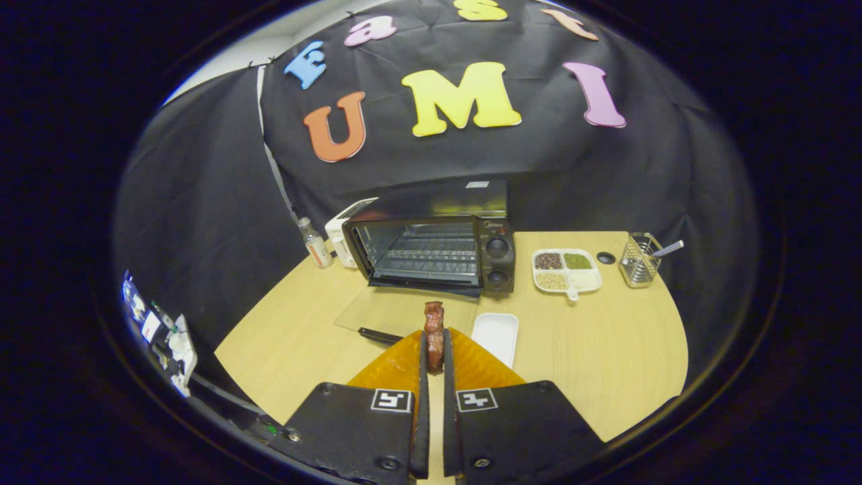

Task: Open the toaster oven, put the food inside, and close the toaster oven door.

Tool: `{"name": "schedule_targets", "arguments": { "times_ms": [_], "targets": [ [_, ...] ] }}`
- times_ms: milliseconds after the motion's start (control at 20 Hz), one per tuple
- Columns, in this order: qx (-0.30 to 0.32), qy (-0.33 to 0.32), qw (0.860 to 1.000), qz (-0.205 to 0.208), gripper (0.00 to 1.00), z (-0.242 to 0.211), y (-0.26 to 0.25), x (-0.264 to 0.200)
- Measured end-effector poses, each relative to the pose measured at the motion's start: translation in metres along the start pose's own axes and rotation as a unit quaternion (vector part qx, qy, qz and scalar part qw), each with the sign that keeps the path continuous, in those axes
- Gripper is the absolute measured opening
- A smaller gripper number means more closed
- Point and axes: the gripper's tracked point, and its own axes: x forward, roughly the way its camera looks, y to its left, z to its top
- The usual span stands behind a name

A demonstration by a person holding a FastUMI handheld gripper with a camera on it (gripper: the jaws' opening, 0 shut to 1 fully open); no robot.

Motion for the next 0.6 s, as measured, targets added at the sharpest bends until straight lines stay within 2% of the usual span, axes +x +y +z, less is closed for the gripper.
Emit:
{"name": "schedule_targets", "arguments": {
  "times_ms": [600],
  "targets": [
    [-0.017, -0.063, 0.996, -0.059, 0.11, 0.001, 0.045, 0.071]
  ]
}}
